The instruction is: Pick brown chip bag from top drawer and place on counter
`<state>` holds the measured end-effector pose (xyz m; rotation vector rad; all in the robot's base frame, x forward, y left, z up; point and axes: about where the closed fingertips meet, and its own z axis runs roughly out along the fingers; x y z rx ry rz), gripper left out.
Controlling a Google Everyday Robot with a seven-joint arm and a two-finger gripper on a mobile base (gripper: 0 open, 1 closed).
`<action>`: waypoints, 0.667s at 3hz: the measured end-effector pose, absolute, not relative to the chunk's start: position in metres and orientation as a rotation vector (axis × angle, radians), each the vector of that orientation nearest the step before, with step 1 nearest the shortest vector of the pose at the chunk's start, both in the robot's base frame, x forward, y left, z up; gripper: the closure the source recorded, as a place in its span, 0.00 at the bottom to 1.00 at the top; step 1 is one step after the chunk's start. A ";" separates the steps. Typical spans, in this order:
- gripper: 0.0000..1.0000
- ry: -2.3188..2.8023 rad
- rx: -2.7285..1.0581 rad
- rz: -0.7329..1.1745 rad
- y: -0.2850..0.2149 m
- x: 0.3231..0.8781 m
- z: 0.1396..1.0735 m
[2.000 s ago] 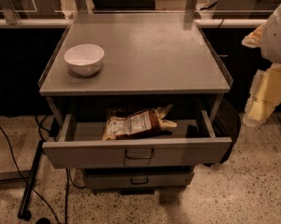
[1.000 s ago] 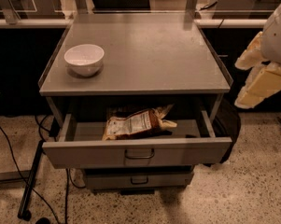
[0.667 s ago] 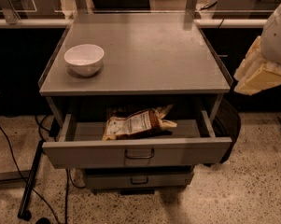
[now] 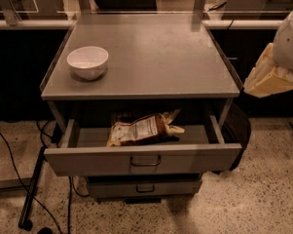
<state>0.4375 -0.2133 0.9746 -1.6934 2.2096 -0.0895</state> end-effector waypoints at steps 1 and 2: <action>1.00 2.177 -1.638 -0.064 -0.209 0.435 0.965; 1.00 2.135 -1.567 -0.032 -0.202 0.435 0.950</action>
Offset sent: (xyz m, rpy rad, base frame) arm 0.0014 0.0171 -0.0467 0.2102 -0.1392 -0.0549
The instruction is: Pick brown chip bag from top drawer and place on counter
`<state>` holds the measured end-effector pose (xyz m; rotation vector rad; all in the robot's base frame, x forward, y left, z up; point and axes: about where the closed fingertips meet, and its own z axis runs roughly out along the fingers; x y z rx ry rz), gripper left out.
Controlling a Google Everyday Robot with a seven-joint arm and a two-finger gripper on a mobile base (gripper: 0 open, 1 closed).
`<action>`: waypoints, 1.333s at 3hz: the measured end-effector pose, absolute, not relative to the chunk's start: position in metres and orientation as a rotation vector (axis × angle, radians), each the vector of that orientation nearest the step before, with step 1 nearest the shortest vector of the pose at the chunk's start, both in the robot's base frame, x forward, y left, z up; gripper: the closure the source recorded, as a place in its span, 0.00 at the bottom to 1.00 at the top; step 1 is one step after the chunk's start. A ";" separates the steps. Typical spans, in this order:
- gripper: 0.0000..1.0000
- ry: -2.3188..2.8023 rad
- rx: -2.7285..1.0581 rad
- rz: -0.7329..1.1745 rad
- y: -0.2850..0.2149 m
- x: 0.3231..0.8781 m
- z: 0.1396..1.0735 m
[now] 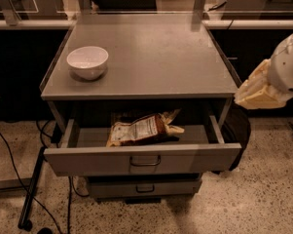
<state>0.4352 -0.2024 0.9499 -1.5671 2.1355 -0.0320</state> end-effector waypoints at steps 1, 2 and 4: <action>1.00 2.071 -1.516 -0.007 -0.190 0.441 0.933; 1.00 2.000 -1.481 0.001 -0.176 0.453 0.917; 1.00 1.933 -1.458 0.050 -0.146 0.479 0.876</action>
Offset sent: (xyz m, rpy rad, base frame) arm 0.0339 0.0389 -0.0520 0.1728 -0.1946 0.0238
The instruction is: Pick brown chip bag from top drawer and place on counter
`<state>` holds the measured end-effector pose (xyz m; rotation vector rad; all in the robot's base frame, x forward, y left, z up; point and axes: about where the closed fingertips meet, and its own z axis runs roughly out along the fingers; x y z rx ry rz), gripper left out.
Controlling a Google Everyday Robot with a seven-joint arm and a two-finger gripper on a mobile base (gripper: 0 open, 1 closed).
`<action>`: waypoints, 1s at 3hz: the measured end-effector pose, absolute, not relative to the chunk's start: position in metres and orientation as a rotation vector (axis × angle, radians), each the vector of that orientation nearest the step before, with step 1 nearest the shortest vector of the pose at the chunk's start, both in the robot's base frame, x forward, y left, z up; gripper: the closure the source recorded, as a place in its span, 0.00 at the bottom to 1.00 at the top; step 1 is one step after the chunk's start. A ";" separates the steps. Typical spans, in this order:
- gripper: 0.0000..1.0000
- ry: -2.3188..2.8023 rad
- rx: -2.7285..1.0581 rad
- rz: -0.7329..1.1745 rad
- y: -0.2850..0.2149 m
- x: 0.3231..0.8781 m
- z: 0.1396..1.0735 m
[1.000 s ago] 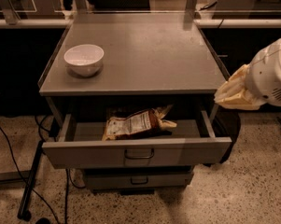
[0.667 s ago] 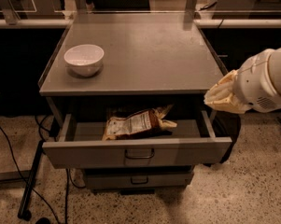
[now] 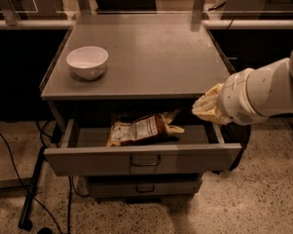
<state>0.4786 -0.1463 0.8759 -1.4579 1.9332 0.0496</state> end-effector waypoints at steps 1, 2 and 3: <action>1.00 1.920 -1.473 0.094 -0.117 0.506 0.834; 1.00 1.913 -1.475 0.076 -0.118 0.505 0.833; 1.00 1.893 -1.476 0.058 -0.117 0.509 0.819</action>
Offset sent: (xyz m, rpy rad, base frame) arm 0.0457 0.0451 -0.0735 0.0321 0.0368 0.0396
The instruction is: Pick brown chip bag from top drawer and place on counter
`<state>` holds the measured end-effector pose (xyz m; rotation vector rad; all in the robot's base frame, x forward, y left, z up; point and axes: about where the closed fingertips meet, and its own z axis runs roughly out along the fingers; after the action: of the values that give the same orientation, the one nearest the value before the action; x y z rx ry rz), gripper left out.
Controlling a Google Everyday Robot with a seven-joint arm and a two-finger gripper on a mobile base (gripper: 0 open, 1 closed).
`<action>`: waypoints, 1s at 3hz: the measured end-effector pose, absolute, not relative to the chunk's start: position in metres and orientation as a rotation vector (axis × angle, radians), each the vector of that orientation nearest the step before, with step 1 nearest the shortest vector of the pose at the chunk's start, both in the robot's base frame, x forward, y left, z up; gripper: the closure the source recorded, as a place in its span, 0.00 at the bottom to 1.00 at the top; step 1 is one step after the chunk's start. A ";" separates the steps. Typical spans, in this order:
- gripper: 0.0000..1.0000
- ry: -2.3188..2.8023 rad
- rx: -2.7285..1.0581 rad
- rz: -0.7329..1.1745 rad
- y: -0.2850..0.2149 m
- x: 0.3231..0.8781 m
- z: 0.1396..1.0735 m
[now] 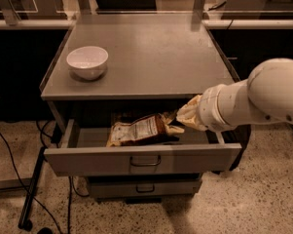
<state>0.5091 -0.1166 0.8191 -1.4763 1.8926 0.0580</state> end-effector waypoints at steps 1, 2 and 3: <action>1.00 1.864 -1.471 0.048 -0.111 0.515 0.804; 1.00 1.844 -1.469 0.056 -0.102 0.522 0.788; 0.81 1.846 -1.476 0.057 -0.098 0.529 0.774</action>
Offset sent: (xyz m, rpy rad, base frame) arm 0.0232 0.0221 -0.0530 0.0393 -0.0506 0.0226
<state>0.5295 -0.0983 0.7744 -1.4763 1.8459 0.0571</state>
